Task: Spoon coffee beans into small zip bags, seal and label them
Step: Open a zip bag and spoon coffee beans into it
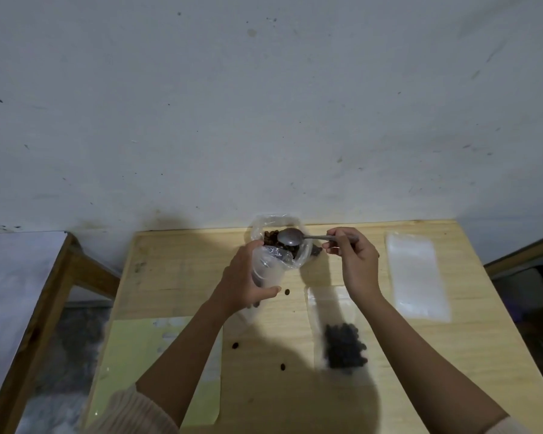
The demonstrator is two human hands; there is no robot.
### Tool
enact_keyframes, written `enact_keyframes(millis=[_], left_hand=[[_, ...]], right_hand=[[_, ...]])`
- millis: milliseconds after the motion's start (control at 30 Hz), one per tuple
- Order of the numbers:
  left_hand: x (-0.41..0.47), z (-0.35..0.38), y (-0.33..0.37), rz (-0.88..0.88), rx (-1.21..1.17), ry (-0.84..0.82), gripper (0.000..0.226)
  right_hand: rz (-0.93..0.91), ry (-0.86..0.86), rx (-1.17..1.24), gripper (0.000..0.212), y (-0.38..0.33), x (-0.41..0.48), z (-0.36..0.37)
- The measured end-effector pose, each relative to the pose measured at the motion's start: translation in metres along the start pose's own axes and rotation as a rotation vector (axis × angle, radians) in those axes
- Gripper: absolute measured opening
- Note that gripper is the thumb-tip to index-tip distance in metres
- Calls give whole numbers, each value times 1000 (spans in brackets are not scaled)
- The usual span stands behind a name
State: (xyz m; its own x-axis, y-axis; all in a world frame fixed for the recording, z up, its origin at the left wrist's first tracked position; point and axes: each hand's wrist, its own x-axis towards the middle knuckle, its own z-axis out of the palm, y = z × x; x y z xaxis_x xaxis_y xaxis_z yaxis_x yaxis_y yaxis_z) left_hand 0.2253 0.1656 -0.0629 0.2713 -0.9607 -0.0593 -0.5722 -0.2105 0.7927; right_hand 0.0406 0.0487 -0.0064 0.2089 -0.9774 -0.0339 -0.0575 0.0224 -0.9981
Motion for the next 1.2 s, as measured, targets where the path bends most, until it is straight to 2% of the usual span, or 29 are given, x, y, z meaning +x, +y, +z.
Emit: enact_keyframes(millis=[100,233,300,433,567,733,967,1200], left_hand=[[0,-1,-1,10,-19,-7,99],[3,-1,-2,-8,-34,-14,97],[4,-2,-1,-21,-48,-21,96],[6,-3,-2,-58,-59,-27,95],[6,-2,-1,-95,-84,-43,95],[4,-4,0,-107,-80,-34,95],[2,-5,1,-69,7,-10,95],[0,-8,7,-86,36,34,96]], right_hand=[[-168,-83,-240,19,15,-2,5],[-307,-180,-395,18,27,-10,17],[-249,-125,-356,19,34,-13,22],[130,76,-57,20,39,-16,33],[333,109,63,24,40,-13,39],[331,201,138,25,38,-4,36],[267,217,199,26,15,9,14],[201,100,280,23,-15,6,1]])
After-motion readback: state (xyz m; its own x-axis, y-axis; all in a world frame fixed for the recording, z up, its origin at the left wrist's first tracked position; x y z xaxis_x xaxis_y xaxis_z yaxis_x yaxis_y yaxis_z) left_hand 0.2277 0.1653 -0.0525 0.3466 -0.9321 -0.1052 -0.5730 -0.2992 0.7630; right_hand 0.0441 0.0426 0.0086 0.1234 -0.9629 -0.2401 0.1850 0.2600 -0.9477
